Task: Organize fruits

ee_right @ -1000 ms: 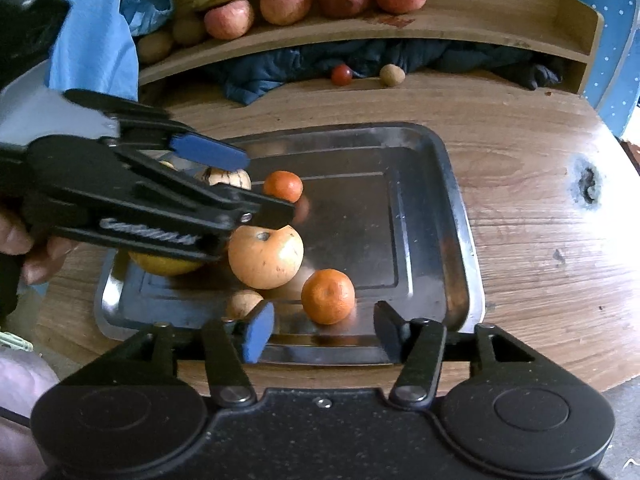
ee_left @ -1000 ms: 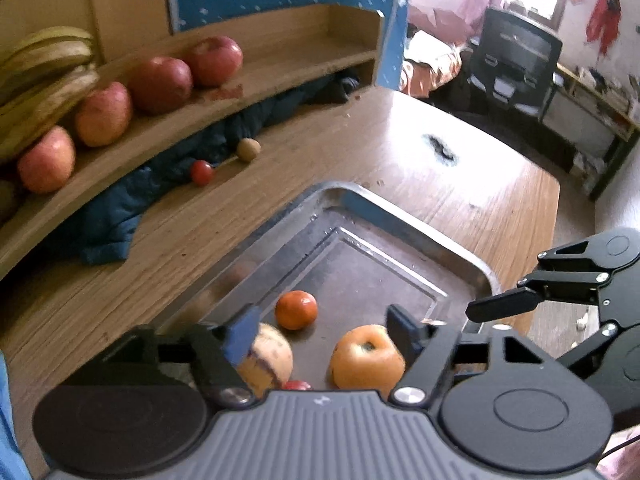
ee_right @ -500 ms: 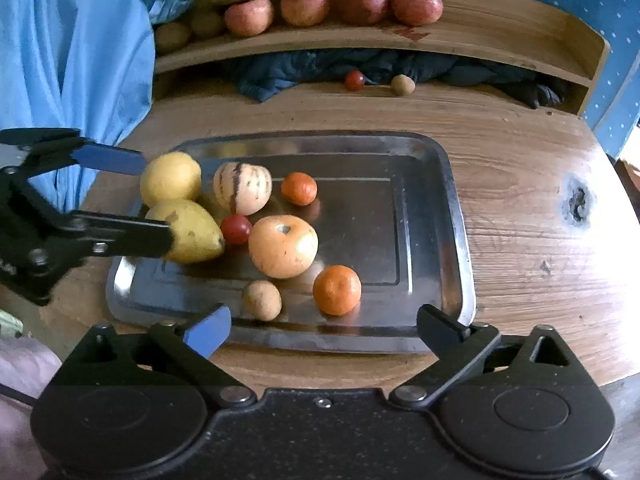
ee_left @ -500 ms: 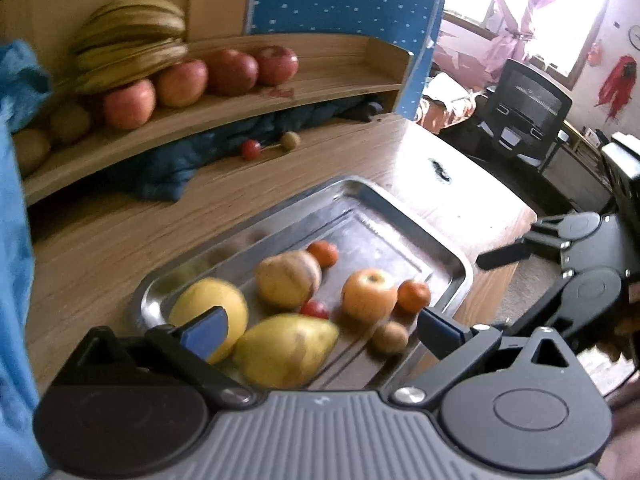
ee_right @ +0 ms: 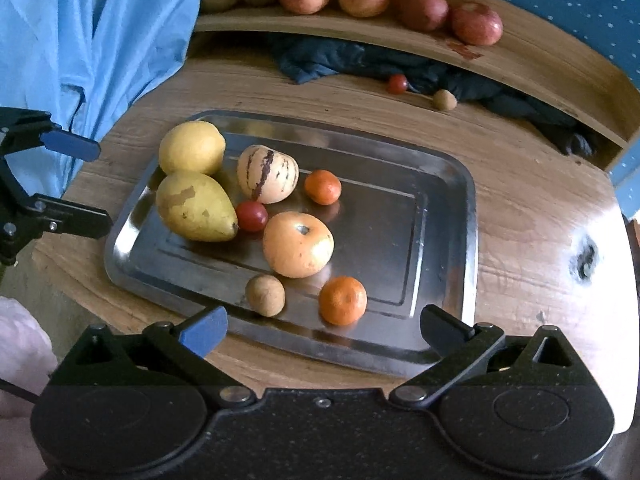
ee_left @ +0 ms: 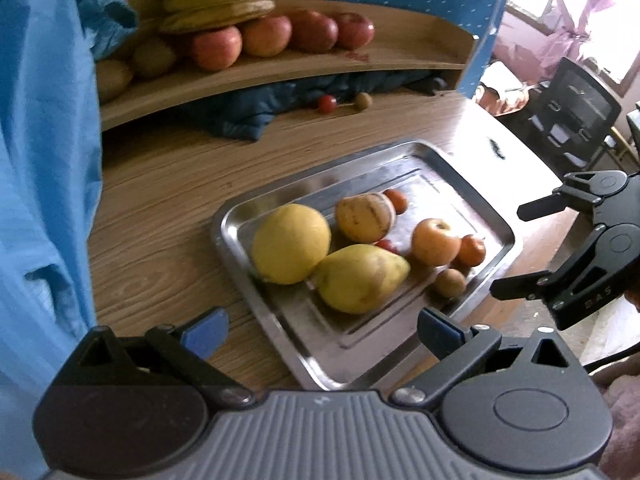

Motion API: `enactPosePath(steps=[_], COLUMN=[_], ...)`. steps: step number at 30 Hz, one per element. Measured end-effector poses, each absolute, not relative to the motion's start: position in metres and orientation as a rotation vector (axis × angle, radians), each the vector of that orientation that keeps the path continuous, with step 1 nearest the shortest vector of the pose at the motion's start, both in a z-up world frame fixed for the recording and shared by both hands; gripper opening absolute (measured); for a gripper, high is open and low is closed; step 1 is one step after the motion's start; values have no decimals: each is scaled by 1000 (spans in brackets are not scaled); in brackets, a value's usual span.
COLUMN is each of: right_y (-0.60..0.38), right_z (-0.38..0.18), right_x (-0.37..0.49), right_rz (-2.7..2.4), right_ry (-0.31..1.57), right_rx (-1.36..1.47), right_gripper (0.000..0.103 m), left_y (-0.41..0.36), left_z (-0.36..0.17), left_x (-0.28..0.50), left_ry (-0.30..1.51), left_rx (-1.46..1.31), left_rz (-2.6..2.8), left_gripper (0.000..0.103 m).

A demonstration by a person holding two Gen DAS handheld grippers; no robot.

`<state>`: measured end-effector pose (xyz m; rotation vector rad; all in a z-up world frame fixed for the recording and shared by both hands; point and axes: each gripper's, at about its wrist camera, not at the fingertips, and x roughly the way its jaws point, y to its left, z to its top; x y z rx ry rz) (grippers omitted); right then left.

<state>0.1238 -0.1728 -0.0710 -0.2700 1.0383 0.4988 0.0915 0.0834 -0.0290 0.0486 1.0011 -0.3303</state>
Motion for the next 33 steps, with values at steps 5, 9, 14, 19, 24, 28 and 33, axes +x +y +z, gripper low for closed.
enactPosePath(steps=[5,9,14,19,24,28,33], right_y=[-170,-170,-178,-191,-200,-206,-216], right_z=[-73,-71,-67,-64,-62,-63,-65], right_x=[134,143,158,176,191,204,221], right_rz=[547,573,577,565,559,557,548], right_ry=[1030,1019,1022,1032,1029,1019,999], right_rx=[-287,-301,-270,-195,-180,-187,-185], right_gripper=[102,102,102,102,102,102,102], left_y=[81,75,66,57,43,29,8], left_z=[-26,-21,-18,-15,-14,-16,-17], left_x=[96,103,114,126,142,160,185], left_ry=[1016,998,979,963,949,949,947], left_rx=[71,87,100,94,97,100,110], left_rz=[-296,-289,-285,-285,-277,-264,-247], left_gripper=[103,103,103,103,103,103,103])
